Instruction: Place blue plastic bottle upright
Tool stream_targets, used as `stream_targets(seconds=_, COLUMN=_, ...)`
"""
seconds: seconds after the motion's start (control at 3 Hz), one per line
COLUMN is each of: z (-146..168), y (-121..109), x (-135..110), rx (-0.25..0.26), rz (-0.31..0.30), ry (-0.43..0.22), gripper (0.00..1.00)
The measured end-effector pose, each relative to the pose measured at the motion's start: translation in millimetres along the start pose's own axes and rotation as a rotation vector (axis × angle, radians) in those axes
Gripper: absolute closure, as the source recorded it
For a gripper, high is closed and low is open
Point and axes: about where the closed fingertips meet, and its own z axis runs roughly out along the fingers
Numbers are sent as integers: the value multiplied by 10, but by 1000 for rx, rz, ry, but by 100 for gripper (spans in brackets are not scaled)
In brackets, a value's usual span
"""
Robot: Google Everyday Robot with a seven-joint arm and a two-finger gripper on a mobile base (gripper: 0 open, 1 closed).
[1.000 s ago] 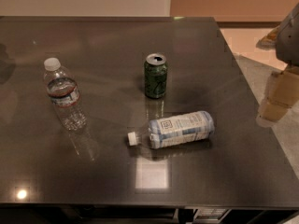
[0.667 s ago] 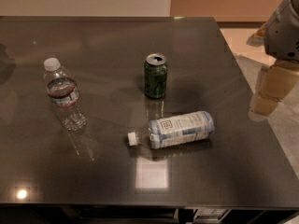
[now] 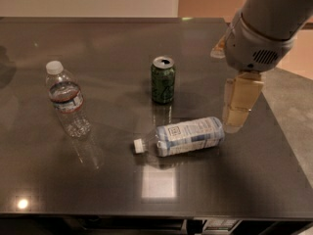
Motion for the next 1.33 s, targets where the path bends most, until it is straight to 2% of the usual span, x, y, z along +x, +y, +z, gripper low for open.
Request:
stream_targets(seconds=0.67, z=446, y=463, x=-520, rx=-94, rz=-174, ry=-10, gripper=0)
stream_targets(seconds=1.0, z=671, y=667, x=-647, rx=-122, rz=-222, ry=1, gripper=0)
stream_targets(seconds=1.33, z=888, y=735, x=-702, rx=-132, rz=-242, ry=15, gripper=0)
